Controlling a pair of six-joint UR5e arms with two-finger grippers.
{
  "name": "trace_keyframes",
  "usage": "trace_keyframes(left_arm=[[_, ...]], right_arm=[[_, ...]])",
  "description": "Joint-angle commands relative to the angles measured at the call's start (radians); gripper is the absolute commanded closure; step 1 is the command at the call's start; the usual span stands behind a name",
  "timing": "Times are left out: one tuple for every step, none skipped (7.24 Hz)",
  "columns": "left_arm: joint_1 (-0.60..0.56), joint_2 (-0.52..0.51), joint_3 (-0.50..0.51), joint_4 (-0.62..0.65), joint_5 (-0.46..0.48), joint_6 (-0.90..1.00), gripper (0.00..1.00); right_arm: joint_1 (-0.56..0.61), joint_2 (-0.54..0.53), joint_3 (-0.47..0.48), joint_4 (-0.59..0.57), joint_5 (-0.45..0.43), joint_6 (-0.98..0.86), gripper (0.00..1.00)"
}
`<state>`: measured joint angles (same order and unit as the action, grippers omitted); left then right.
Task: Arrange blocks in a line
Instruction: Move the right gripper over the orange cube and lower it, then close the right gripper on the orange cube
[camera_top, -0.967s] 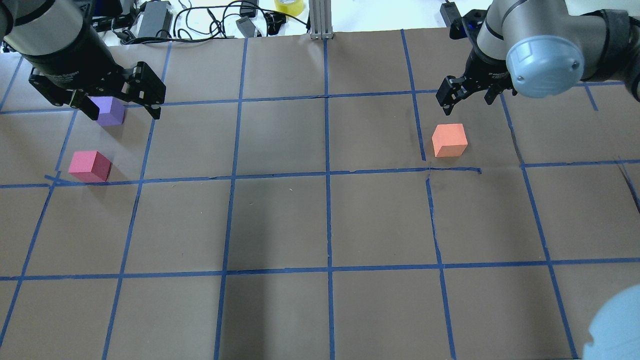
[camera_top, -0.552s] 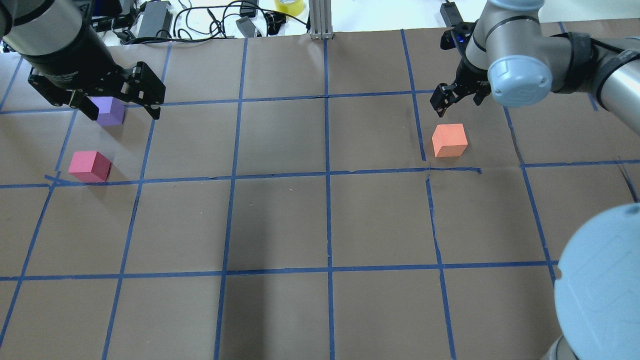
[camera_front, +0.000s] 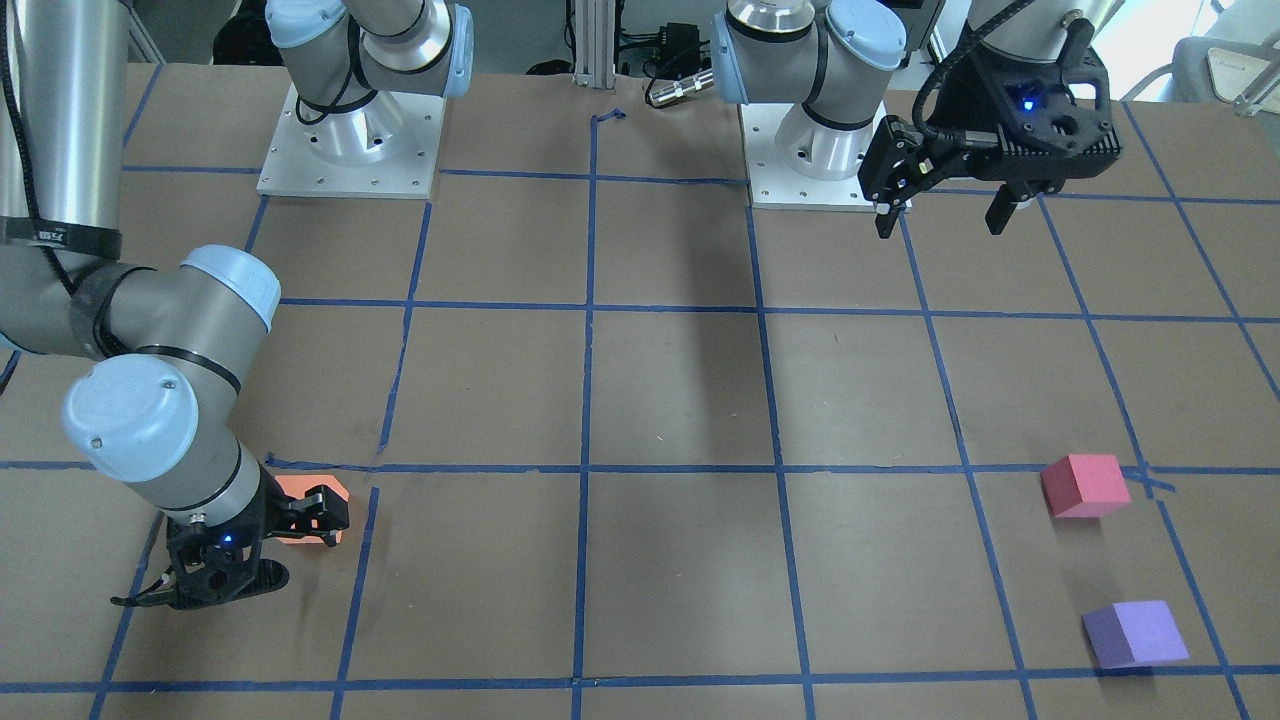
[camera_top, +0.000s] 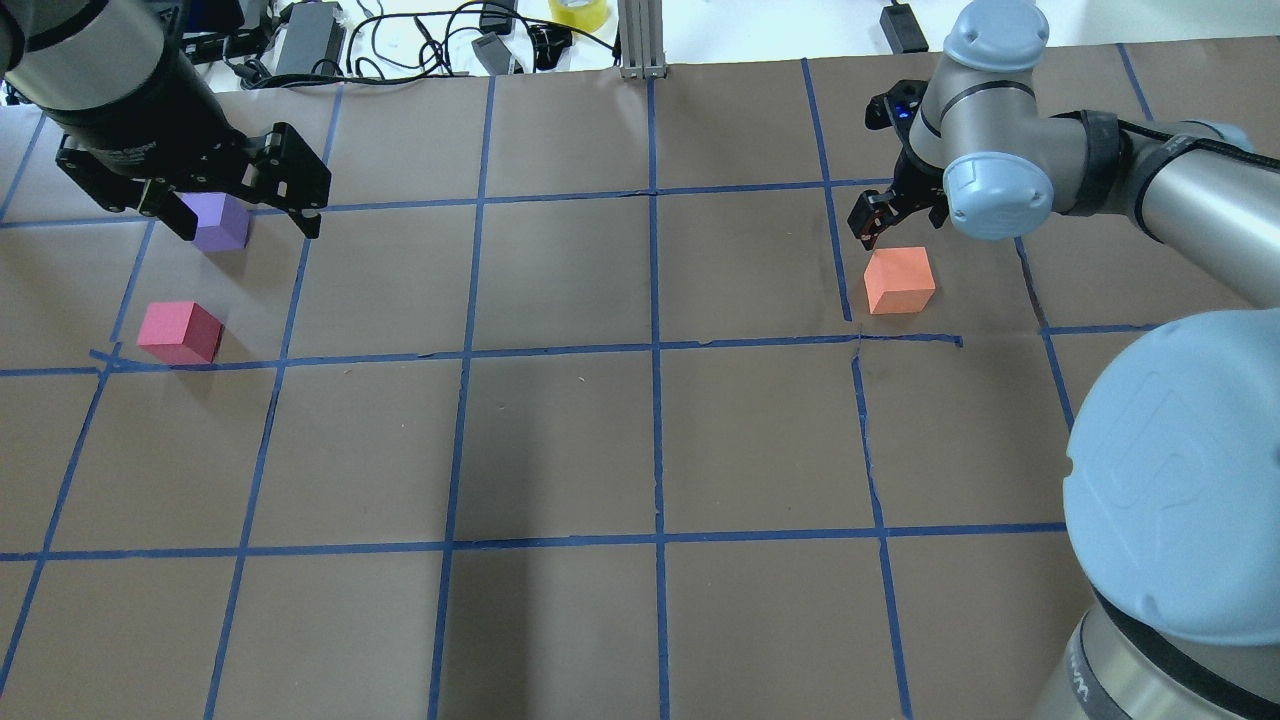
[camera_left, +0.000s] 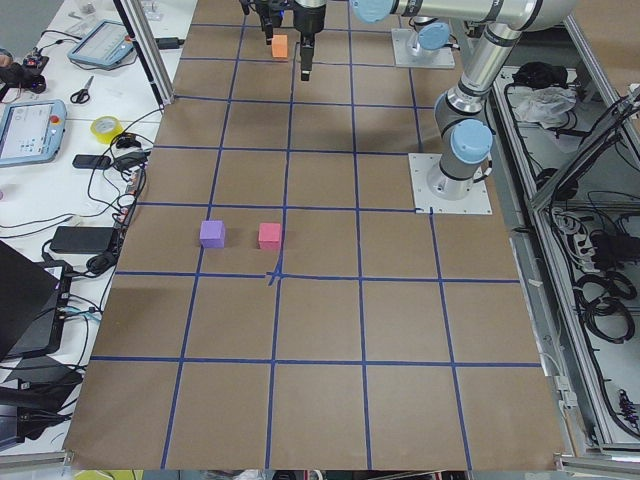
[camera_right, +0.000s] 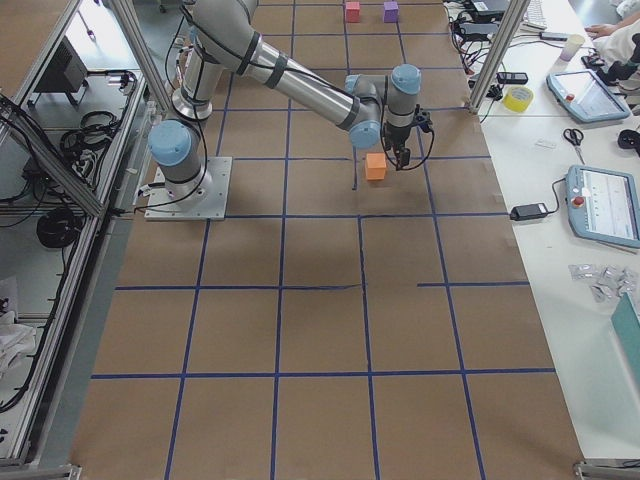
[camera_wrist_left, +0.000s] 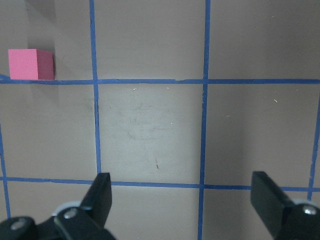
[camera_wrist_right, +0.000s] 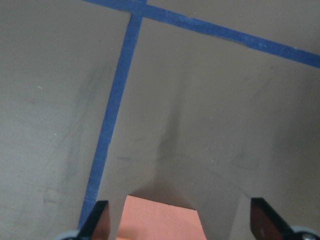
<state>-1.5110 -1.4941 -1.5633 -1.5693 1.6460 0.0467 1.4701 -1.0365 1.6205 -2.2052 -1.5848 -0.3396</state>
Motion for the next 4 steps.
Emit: trace_keyframes(left_arm=[[0.0,0.0,0.0,0.0,0.0,0.001,0.0],[0.0,0.0,-0.001,0.0,0.0,0.001,0.0],[0.0,0.0,-0.001,0.0,0.0,0.001,0.0],[0.0,0.0,0.0,0.0,0.0,0.001,0.0]], right_arm=[[-0.001,0.007,0.013,0.016,0.0,0.082,0.0],[-0.001,0.007,0.024,0.021,-0.006,0.091,0.0],[-0.002,0.006,0.028,0.044,-0.004,0.094,0.0],[-0.005,0.006,0.03,0.065,0.0,0.126,0.08]])
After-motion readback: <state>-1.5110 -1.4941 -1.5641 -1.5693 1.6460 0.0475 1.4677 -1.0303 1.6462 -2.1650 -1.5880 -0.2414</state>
